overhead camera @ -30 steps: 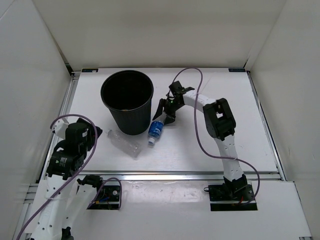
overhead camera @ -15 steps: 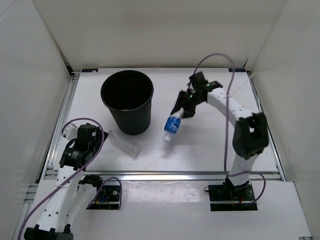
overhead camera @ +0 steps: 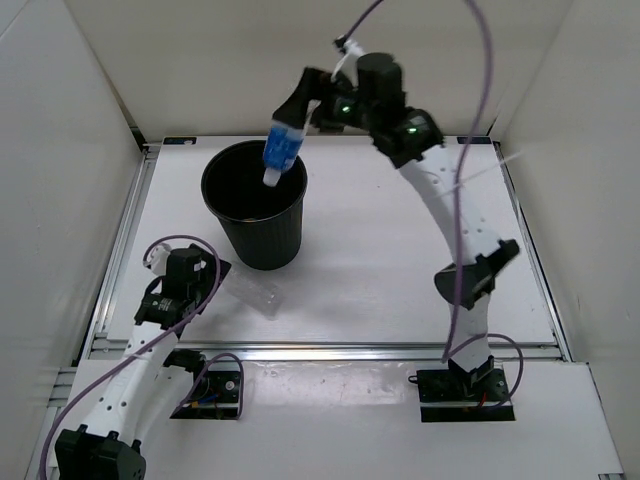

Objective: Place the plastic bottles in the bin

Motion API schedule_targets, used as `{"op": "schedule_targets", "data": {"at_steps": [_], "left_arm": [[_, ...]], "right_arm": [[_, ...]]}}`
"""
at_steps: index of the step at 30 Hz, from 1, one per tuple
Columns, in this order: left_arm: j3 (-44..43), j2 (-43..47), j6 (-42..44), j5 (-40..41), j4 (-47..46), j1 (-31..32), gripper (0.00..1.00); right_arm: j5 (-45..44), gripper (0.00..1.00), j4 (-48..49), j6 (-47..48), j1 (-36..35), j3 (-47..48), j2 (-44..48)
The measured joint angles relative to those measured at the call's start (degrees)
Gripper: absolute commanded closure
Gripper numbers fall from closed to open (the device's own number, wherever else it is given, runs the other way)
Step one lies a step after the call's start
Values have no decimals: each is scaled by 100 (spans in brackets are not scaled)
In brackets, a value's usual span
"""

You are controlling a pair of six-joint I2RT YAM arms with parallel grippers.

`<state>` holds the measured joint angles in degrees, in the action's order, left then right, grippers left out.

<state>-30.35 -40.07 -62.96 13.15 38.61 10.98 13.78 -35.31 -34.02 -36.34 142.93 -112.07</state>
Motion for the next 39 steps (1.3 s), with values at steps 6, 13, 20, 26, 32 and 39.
{"op": "schedule_targets", "data": {"at_steps": [6,13,20,26,32,39], "left_arm": [[208,-304,293,-431,-675,0,0],[691,-507,553,-828,-1513,24,0],[1014,-898,640,-966,-2076,28,0],[1016,-1574,658,-986,-2483,37,0],[861,-2312,713,-1115,-3042,39,32],[717,-1657,752,-1327,-2378,-96,61]], "right_arm": [[15,0,-503,302,-365,-697,-723],[-11,0,-857,501,385,-2031,459],[-31,0,-874,621,778,-2234,1631],[61,0,-1051,638,745,-2374,1602],[186,0,-1342,640,881,-2465,1493],[299,0,-1412,632,1147,-2658,1543]]}}
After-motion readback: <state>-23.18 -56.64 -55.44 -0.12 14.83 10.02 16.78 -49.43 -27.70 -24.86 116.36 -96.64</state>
